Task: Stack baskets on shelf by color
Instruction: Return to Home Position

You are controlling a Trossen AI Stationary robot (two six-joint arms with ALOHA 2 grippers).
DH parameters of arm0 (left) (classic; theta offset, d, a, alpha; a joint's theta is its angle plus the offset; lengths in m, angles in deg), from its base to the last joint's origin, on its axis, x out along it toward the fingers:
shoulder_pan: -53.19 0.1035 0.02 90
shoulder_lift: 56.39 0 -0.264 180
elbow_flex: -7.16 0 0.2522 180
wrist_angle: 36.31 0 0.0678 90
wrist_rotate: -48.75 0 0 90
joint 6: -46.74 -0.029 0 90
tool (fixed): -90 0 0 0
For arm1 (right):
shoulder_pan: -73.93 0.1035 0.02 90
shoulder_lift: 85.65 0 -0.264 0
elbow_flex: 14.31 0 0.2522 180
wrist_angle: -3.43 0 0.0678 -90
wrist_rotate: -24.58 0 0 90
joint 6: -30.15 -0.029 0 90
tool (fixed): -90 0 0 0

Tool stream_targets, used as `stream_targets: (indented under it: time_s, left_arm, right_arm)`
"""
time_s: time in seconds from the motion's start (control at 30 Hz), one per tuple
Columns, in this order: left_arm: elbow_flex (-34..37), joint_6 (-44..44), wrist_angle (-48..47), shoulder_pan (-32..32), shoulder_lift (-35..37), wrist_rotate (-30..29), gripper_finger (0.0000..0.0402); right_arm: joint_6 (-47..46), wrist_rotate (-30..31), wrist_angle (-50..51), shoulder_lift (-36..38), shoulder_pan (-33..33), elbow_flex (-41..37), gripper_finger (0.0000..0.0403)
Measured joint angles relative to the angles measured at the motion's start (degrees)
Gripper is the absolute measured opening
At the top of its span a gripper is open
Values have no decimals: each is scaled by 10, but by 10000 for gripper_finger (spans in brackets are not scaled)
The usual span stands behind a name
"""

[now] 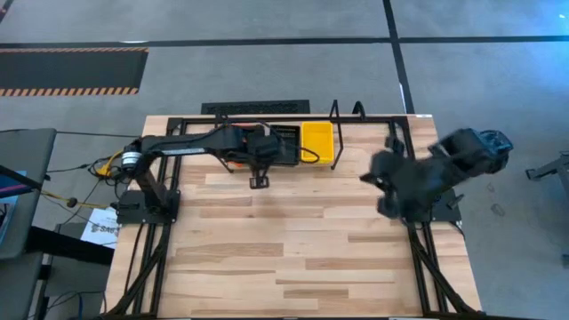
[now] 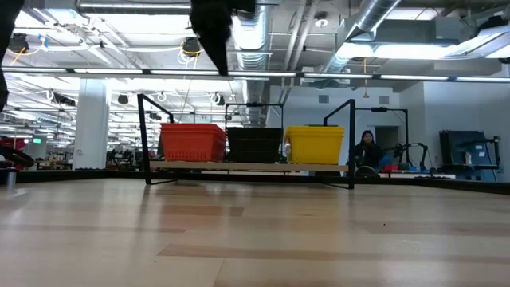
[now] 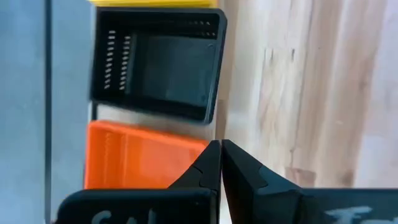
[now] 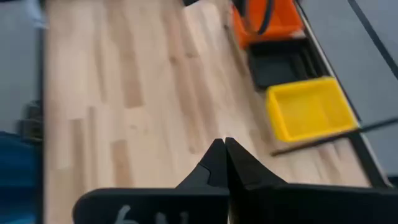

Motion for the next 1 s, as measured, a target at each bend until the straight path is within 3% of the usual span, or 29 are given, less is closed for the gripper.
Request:
stream_targets:
  time_s: [0.13,0.37,0.5,0.67,0.83,1.0]
  left_arm:
    - [-1,37,-14,-12,63,-16,0]
    - [26,132,-28,-60,217,-81,0]
    - [84,194,-24,-112,321,-131,0]
    - [210,231,85,-170,453,-140,0]
    - [346,225,219,-194,544,-139,0]
    - [417,238,256,-194,576,-139,0]
  right_arm:
    - [-55,76,-8,32,85,-16,1]
    - [-122,260,6,63,267,-16,0]
    - [-122,345,7,61,369,-17,0]
    - [-130,434,7,57,475,-16,0]
    - [-194,499,6,49,522,-48,0]
    - [-363,538,6,62,522,-176,0]
